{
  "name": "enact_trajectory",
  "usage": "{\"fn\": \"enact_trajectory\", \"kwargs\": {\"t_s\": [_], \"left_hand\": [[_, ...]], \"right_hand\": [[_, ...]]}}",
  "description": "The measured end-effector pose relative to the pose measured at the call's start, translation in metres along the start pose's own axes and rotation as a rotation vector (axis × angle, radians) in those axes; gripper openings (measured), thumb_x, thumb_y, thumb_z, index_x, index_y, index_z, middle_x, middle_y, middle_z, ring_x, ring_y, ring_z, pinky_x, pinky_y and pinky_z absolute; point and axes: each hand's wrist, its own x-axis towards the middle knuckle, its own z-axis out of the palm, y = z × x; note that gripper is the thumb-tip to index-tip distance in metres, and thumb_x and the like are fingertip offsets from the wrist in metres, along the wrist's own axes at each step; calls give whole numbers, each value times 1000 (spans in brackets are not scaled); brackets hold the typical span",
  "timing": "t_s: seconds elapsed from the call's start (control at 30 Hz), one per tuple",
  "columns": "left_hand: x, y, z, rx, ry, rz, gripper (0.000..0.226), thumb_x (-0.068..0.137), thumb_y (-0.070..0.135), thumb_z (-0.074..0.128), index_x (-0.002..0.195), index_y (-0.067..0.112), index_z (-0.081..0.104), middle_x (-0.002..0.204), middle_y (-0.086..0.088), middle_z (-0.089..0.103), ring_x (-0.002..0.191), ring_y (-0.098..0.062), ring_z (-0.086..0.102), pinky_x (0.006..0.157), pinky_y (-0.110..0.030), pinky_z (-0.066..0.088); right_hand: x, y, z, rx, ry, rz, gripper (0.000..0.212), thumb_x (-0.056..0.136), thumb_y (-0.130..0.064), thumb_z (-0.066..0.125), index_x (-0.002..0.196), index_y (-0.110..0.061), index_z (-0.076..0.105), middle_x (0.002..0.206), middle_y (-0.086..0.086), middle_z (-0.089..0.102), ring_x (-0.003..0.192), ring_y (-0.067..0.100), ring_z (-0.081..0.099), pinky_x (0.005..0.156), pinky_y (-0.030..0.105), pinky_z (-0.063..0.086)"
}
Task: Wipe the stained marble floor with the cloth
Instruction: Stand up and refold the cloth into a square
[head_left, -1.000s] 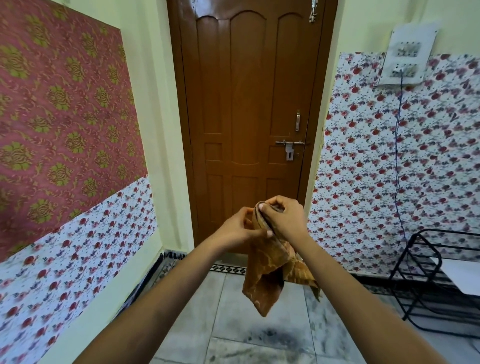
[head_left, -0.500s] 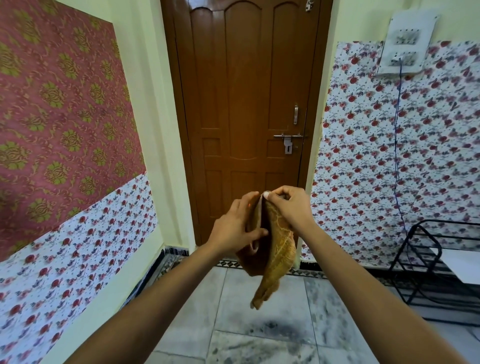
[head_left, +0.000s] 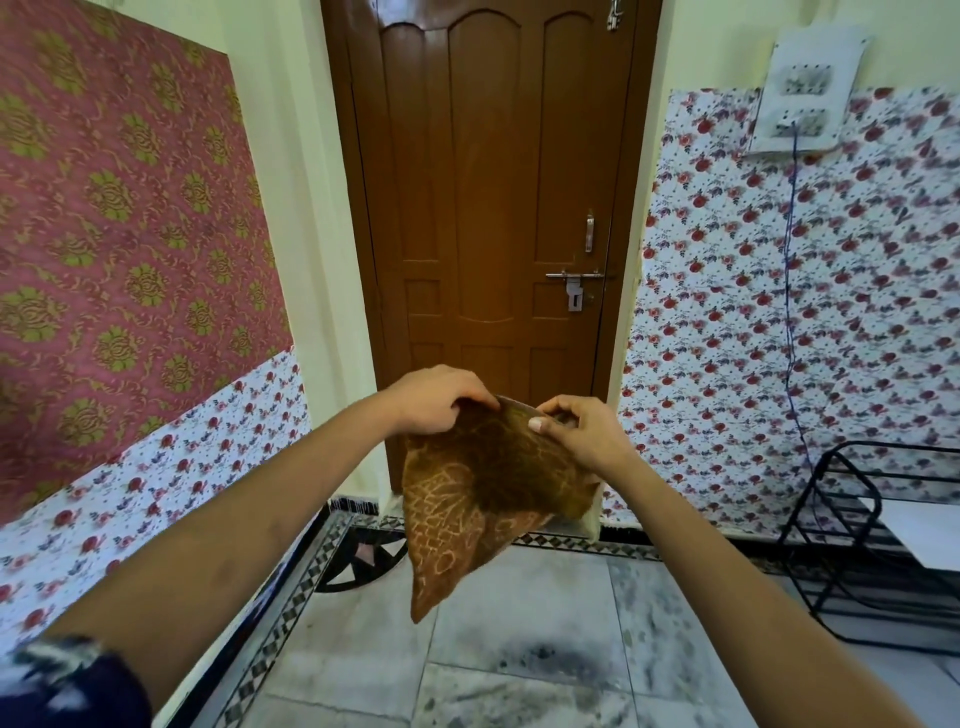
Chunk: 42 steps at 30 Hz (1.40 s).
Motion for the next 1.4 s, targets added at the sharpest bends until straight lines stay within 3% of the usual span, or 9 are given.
{"fn": "enact_trajectory", "kwargs": {"t_s": [0.2,0.4,0.57,0.7,0.9,1.0,1.1,1.23,1.4], "left_hand": [[-2,0,-14,-29,80,-73,51,90,3,41,132,28,52,129,2,49,117,-17,46,97,-31,43],[-18,3,-40,-371,-101,-27,45,92,2,47,127,30,56,119,4,50,106,-11,52,85,-23,50],[-29,-5,-63,-709,-75,45,40,90,-12,43,102,22,60,97,-1,65,97,-18,63,78,-29,55],[-17,9,-67,-753,36,117,51,87,-15,44,75,29,66,82,3,63,87,-14,60,78,-30,48],[3,13,-52,-611,352,110,33,80,-5,66,62,23,64,110,11,49,113,-12,46,98,-31,42],[5,14,-40,-774,459,-24,31,85,-4,60,65,20,66,94,5,54,96,-20,55,81,-32,50],[0,21,-34,-931,440,-82,33,95,4,48,72,19,65,78,4,63,77,-11,59,66,-21,47],[-6,21,-38,-1102,288,-159,30,97,14,41,85,21,67,87,0,64,84,-14,57,70,-25,46],[-8,19,-36,-940,172,-105,24,83,29,68,107,25,63,104,3,65,101,-12,60,86,-28,49]], "right_hand": [[5,-5,-8,40,-16,25,7,91,-23,59,92,-19,64,81,-5,62,81,16,63,70,30,55],[12,-12,-25,241,111,8,8,90,-23,59,84,-18,62,77,-3,62,76,14,60,70,29,51],[5,-27,-54,805,-360,66,19,70,-21,70,87,-12,71,76,3,69,72,15,65,65,21,55],[8,-53,-50,882,-539,-57,13,69,-13,66,80,-16,73,80,1,68,77,12,65,69,22,54],[18,-68,-35,681,-248,-156,18,71,-11,71,87,-17,64,89,0,69,88,14,64,80,28,52],[23,-70,-20,568,-37,-180,28,72,-6,76,88,-18,57,94,6,68,90,17,65,81,28,53],[25,-70,-10,452,119,-217,36,71,-12,79,91,-24,51,87,-1,65,86,11,64,80,23,51],[28,-69,-3,386,240,-250,45,69,-19,81,97,-28,46,84,-9,62,76,-3,60,72,8,45],[31,-65,-1,349,302,-154,51,69,-31,81,106,-21,47,86,-1,66,78,5,62,67,14,45]]}}
